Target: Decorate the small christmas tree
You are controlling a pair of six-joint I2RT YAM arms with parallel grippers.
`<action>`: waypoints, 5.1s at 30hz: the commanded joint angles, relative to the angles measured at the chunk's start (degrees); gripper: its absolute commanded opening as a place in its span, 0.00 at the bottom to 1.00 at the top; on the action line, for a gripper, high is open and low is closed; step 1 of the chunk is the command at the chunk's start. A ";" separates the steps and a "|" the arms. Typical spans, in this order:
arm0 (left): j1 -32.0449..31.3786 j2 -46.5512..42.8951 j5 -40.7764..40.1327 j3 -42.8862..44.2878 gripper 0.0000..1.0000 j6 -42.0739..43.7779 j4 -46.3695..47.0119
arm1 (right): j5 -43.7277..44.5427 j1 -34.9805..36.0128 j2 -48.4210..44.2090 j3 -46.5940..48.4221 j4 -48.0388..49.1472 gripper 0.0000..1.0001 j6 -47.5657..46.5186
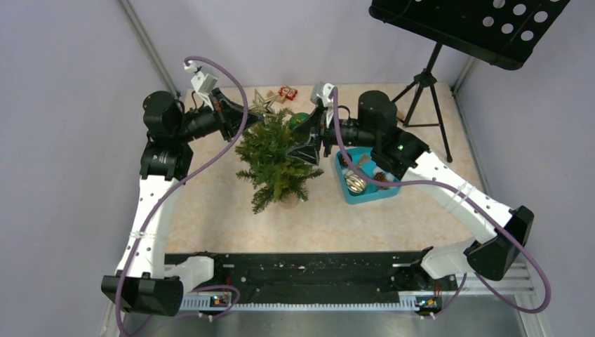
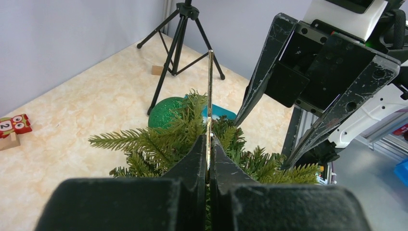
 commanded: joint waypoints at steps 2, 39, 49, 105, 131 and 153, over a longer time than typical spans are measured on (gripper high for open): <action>0.39 -1.53 1.06 -1.99 0.00 -1.03 3.40 | -1.08 -0.07 -1.54 1.07 1.90 0.65 0.45; 0.39 -3.10 6.17 -12.45 0.00 -6.03 14.95 | -2.27 -0.07 0.27 2.21 2.36 0.65 2.40; 0.39 -3.38 5.83 -11.70 0.04 -4.38 13.26 | -2.30 -0.06 0.18 2.26 2.46 0.65 2.49; 3.11 -26.49 -26.60 -15.01 0.80 0.91 -12.62 | 32.38 -23.92 -12.26 -0.69 -10.82 0.75 22.97; 6.51 -37.70 -52.84 -33.54 0.76 -1.48 -11.74 | 43.17 -23.23 2.58 -25.76 -26.62 0.47 18.84; 6.86 -37.27 -51.57 -33.11 0.75 -1.19 -9.83 | 40.28 -22.98 6.52 -26.96 -20.55 0.00 11.97</action>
